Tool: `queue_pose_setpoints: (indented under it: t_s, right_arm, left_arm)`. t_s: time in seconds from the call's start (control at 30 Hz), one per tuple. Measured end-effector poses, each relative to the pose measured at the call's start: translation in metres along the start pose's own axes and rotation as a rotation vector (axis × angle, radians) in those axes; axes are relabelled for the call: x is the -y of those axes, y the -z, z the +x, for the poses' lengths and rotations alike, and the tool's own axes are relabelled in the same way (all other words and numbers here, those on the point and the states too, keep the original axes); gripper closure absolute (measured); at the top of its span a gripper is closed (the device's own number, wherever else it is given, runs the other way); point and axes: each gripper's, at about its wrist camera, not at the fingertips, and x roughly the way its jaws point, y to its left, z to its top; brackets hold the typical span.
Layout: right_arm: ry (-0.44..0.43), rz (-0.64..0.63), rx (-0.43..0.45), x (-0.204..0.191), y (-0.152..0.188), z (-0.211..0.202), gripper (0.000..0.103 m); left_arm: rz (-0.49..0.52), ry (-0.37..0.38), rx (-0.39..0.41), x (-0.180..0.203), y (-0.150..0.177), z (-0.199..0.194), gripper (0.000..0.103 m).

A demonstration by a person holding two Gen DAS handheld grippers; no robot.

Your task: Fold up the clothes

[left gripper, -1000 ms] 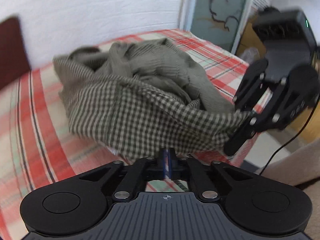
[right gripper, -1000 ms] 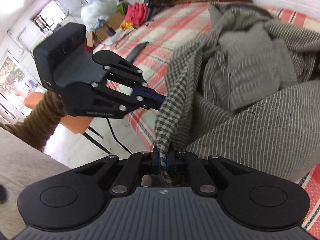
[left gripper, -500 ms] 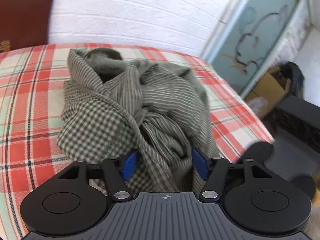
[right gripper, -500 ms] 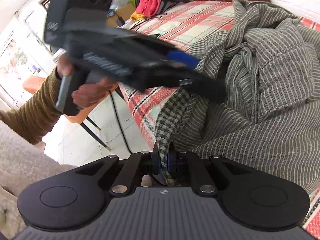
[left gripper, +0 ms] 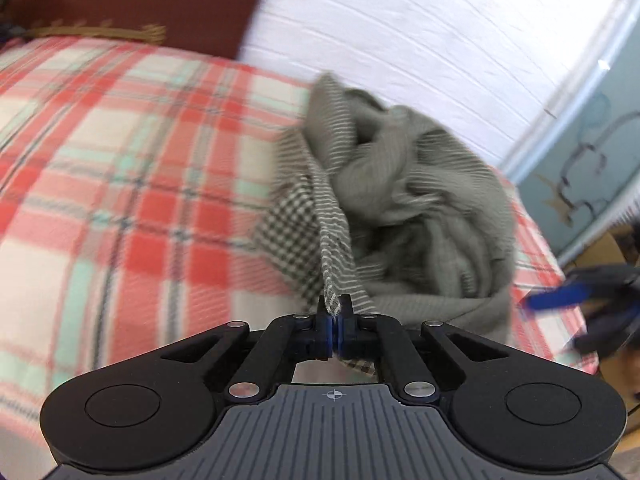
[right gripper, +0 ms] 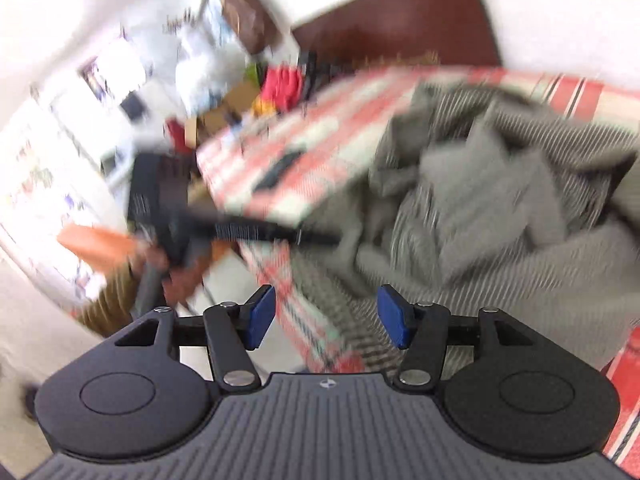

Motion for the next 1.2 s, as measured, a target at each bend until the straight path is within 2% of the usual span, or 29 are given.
queue_pose_setpoints:
  t_s: [0.13, 0.23, 0.33, 0.43, 0.47, 0.5, 0.53, 0.6, 0.73, 0.8, 0.87, 0.9, 1.1, 1.2]
  right_arm:
    - [0.164, -0.079, 0.094, -0.001, -0.023, -0.004, 0.031]
    - [0.271, -0.111, 0.114, 0.002, -0.037, 0.013, 0.029]
    - [0.318, -0.12, 0.085, 0.028, -0.047, 0.03, 0.029]
    - [0.318, -0.095, 0.042, 0.043, -0.054, 0.056, 0.029]
    - [0.308, -0.087, 0.031, 0.047, -0.056, 0.063, 0.035]
    - [0.298, -0.08, 0.021, 0.05, -0.058, 0.068, 0.049]
    - [0.287, -0.07, 0.02, 0.051, -0.06, 0.067, 0.069]
    - [0.267, -0.048, 0.048, 0.051, -0.064, 0.055, 0.072]
    - [0.3, -0.038, 0.162, 0.048, -0.073, 0.011, 0.076]
    - [0.326, -0.008, 0.225, 0.053, -0.074, -0.012, 0.08]
    - [0.362, 0.022, 0.293, 0.059, -0.071, -0.036, 0.091]
    - [0.381, 0.039, 0.324, 0.062, -0.069, -0.048, 0.092]
    - [0.479, 0.172, 0.458, 0.093, -0.04, -0.102, 0.093]
    - [0.519, 0.26, 0.495, 0.112, -0.017, -0.117, 0.093]
  left_arm:
    - [-0.057, -0.064, 0.008, -0.017, 0.015, -0.007, 0.103]
    - [-0.099, -0.112, 0.013, -0.03, 0.026, -0.012, 0.103]
    - [-0.1, -0.135, 0.015, -0.038, 0.032, -0.011, 0.103]
    - [-0.087, -0.14, 0.02, -0.038, 0.035, -0.011, 0.103]
    - [-0.081, -0.142, 0.02, -0.037, 0.035, -0.011, 0.103]
    - [-0.078, -0.143, 0.02, -0.037, 0.035, -0.011, 0.103]
    - [-0.076, -0.144, 0.02, -0.036, 0.036, -0.011, 0.103]
    - [-0.069, -0.144, 0.019, -0.034, 0.035, -0.012, 0.103]
    - [-0.038, -0.148, 0.011, -0.028, 0.029, -0.006, 0.103]
    - [-0.023, -0.15, 0.007, -0.026, 0.025, -0.004, 0.103]
    - [-0.005, -0.155, 0.005, -0.023, 0.022, -0.001, 0.103]
    - [0.003, -0.157, 0.004, -0.022, 0.02, 0.001, 0.103]
    - [0.042, -0.167, 0.003, -0.016, 0.008, 0.008, 0.103]
    - [0.052, -0.175, 0.001, -0.016, 0.004, 0.012, 0.103]
